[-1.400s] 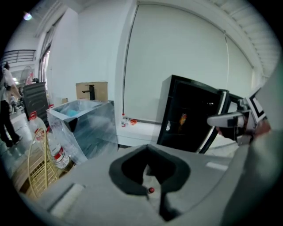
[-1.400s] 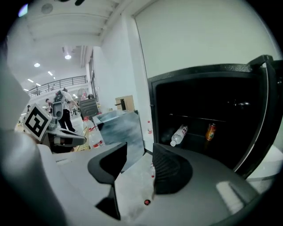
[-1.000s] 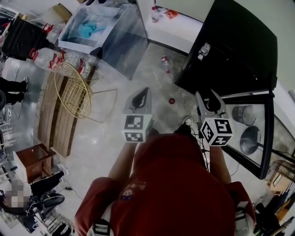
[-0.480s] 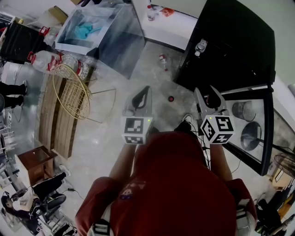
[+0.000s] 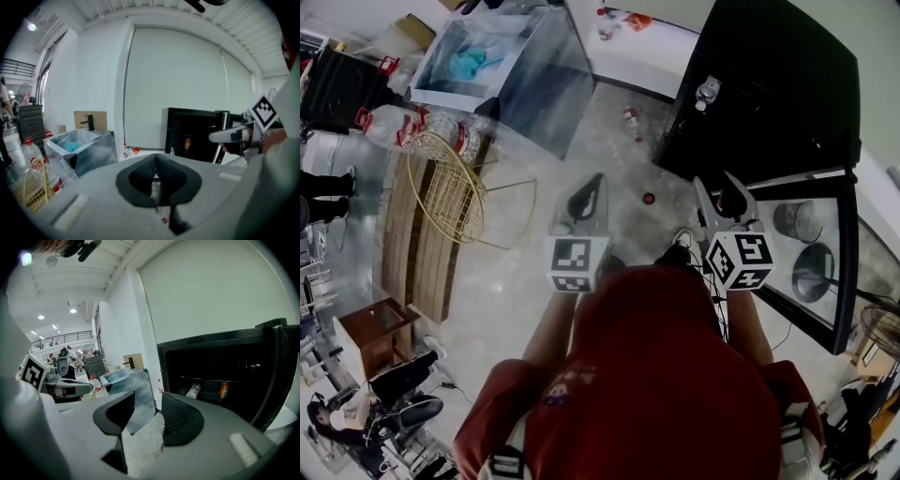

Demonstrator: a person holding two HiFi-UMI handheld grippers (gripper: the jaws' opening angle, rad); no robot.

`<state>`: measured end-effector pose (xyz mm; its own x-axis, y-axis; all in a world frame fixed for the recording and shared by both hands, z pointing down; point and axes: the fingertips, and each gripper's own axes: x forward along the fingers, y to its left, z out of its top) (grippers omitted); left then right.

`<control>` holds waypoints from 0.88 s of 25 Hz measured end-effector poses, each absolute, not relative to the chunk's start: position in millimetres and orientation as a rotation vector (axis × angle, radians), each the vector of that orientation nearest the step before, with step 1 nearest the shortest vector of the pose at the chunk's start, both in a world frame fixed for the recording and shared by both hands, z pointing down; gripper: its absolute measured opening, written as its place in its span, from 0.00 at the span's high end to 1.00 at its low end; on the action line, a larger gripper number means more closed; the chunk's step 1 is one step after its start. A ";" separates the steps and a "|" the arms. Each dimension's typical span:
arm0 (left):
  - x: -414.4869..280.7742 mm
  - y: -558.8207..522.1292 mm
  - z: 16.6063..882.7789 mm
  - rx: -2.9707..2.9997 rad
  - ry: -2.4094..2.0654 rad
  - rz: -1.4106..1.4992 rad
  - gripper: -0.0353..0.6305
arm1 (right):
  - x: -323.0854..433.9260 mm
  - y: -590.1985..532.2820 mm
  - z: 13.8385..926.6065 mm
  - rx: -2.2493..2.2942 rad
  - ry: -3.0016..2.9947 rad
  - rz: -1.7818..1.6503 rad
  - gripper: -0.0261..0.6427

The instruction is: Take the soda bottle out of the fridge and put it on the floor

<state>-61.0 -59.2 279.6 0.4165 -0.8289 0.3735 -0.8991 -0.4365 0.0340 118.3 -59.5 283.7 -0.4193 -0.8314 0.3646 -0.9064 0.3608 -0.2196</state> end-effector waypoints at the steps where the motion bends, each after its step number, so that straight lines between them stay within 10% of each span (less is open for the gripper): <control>1: -60.8 -59.2 279.9 2.442 -1.517 0.447 0.95 | 118.1 -59.7 283.3 1.570 -2.431 0.580 0.69; 22: -57.3 -55.9 276.5 2.465 -1.520 0.418 0.95 | 106.3 -51.9 282.6 1.493 -2.459 0.528 0.84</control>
<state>-57.3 -55.9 276.5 0.4263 -0.8346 0.3489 -0.8957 -0.4435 0.0336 106.3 -51.9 282.6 -0.4617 -0.8093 0.3630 -0.8870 0.4209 -0.1900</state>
